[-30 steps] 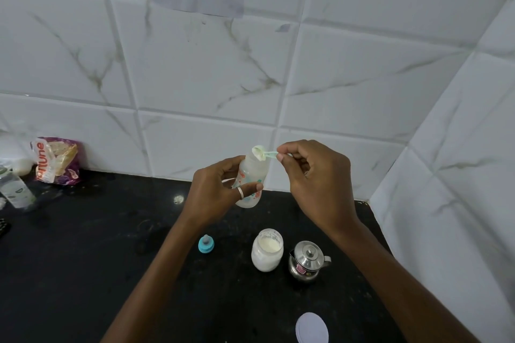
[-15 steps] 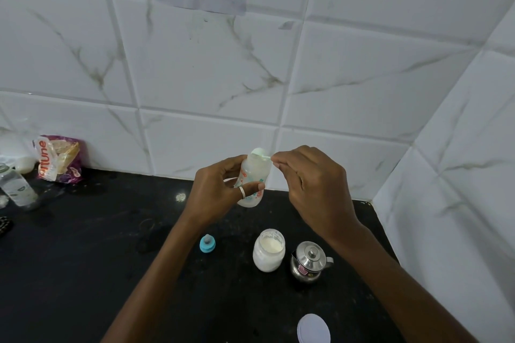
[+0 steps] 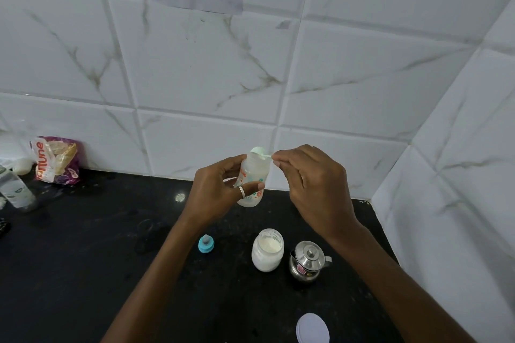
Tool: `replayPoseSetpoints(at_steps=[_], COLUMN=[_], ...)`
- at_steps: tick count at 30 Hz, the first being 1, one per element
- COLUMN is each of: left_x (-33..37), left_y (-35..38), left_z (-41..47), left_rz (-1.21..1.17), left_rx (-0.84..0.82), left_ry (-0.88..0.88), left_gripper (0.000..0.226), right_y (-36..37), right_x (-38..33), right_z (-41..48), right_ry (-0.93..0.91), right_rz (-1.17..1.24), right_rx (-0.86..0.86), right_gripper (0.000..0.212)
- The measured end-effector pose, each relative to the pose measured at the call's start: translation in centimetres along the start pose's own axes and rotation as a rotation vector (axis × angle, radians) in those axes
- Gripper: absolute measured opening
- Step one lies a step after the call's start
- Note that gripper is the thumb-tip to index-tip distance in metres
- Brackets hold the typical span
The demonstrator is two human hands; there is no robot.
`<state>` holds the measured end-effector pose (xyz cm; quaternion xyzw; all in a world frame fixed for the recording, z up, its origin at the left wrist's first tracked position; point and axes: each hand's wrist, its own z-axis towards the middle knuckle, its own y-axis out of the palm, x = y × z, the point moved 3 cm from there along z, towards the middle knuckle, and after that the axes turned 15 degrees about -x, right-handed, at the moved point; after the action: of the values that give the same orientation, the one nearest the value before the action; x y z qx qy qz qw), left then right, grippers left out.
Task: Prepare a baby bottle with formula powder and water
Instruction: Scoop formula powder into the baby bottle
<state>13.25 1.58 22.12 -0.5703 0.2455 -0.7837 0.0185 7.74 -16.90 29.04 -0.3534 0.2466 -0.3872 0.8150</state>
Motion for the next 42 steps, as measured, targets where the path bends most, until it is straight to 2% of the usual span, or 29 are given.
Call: replayPoseSetpoints(at_steps=[3, 5, 9, 12, 16, 22, 27, 30, 36, 42], left_x=[-0.1, -0.2, -0.6, -0.7, -1.2, -2.0, -2.7, -3.3, -4.3, -5.3], left_y=[0.1, 0.1, 0.1, 0.2, 0.2, 0.5, 0.9, 1.1, 1.7, 2.0], left_z=[0.0, -0.1, -0.3, -0.3, -0.4, -0.7, -1.2, -1.6, -2.6, -3.3], left_rz=[-0.003, -0.010, -0.021, -0.015, -0.022, 0.014, 0.029, -0.003, -0.046, -0.079], left_rx=[-0.004, -0.002, -0.004, 0.000, 0.005, 0.004, 0.000, 0.003, -0.012, 0.001], left_ry=[-0.005, -0.014, -0.029, -0.036, -0.044, -0.059, -0.086, -0.108, -0.134, -0.184], left_gripper=[0.064, 0.065, 0.066, 0.067, 0.066, 0.067, 0.065, 0.064, 0.070, 0.058], right_y=[-0.2, -0.5, -0.2, 0.3, 0.8, 2.3, 4.4, 5.1, 7.5, 11.2], right_x=[0.3, 0.6, 2.0, 3.2, 4.1, 6.1, 6.9, 7.3, 8.4, 8.4], right_z=[0.0, 0.1, 0.0, -0.4, -1.1, -3.0, -5.4, -6.3, -8.1, -9.6], right_ry=[0.068, 0.178, 0.575, 0.798, 0.937, 1.080, 1.179, 1.189, 1.095, 0.913], right_rz=[0.090, 0.228, 0.630, 0.934, 1.243, 1.434, 1.444, 1.358, 0.884, 0.488], right_rx=[0.038, 0.077, 0.075, 0.075, 0.127, 0.171, 0.155, 0.132, -0.056, -0.266], right_gripper=[0.011, 0.007, 0.010, 0.008, 0.006, 0.008, 0.009, 0.009, 0.012, 0.012])
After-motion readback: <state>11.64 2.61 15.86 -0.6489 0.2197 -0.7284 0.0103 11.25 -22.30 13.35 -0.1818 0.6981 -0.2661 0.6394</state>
